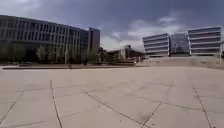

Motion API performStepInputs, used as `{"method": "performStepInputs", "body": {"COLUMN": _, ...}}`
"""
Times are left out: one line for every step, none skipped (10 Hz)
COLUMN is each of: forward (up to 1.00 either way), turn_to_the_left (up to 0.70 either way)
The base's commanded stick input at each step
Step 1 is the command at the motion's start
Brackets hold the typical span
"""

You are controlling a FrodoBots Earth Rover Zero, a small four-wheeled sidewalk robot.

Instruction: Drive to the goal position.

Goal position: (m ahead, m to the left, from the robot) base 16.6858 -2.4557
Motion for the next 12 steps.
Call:
{"method": "performStepInputs", "body": {"forward": 1.00, "turn_to_the_left": -0.01}}
{"method": "performStepInputs", "body": {"forward": 1.00, "turn_to_the_left": -0.01}}
{"method": "performStepInputs", "body": {"forward": 1.00, "turn_to_the_left": -0.01}}
{"method": "performStepInputs", "body": {"forward": 1.00, "turn_to_the_left": -0.01}}
{"method": "performStepInputs", "body": {"forward": 1.00, "turn_to_the_left": -0.01}}
{"method": "performStepInputs", "body": {"forward": 1.00, "turn_to_the_left": -0.01}}
{"method": "performStepInputs", "body": {"forward": 1.00, "turn_to_the_left": -0.01}}
{"method": "performStepInputs", "body": {"forward": 1.00, "turn_to_the_left": -0.01}}
{"method": "performStepInputs", "body": {"forward": 1.00, "turn_to_the_left": -0.01}}
{"method": "performStepInputs", "body": {"forward": 1.00, "turn_to_the_left": -0.01}}
{"method": "performStepInputs", "body": {"forward": 1.00, "turn_to_the_left": -0.01}}
{"method": "performStepInputs", "body": {"forward": 1.00, "turn_to_the_left": -0.01}}
